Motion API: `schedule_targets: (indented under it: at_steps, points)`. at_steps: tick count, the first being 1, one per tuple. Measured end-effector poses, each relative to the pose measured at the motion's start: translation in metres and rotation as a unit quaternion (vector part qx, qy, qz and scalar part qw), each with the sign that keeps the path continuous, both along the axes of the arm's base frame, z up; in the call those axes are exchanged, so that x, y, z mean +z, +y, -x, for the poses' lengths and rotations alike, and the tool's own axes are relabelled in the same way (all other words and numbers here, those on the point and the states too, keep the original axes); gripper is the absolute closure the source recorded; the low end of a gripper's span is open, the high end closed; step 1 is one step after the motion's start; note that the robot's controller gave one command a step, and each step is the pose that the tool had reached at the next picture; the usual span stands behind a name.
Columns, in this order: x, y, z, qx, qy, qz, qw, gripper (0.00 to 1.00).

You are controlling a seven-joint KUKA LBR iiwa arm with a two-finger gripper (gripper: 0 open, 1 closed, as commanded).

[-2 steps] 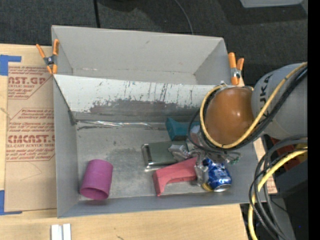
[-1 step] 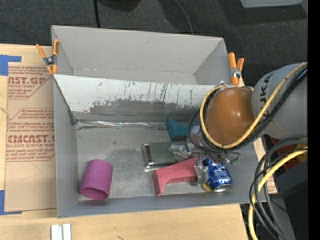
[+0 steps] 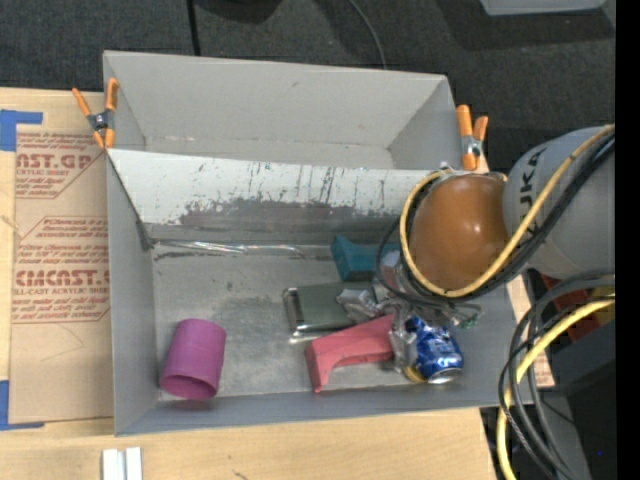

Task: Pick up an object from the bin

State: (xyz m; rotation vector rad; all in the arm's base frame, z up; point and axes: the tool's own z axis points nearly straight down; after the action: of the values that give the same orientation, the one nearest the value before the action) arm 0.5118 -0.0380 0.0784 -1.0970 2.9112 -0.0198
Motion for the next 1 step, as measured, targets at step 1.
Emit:
schedule_targets:
  at_steps: [1]
  points:
    - [0.0000, 0.0000, 0.0000, 0.000, 0.0000, 0.000, 1.0000, 1.00]
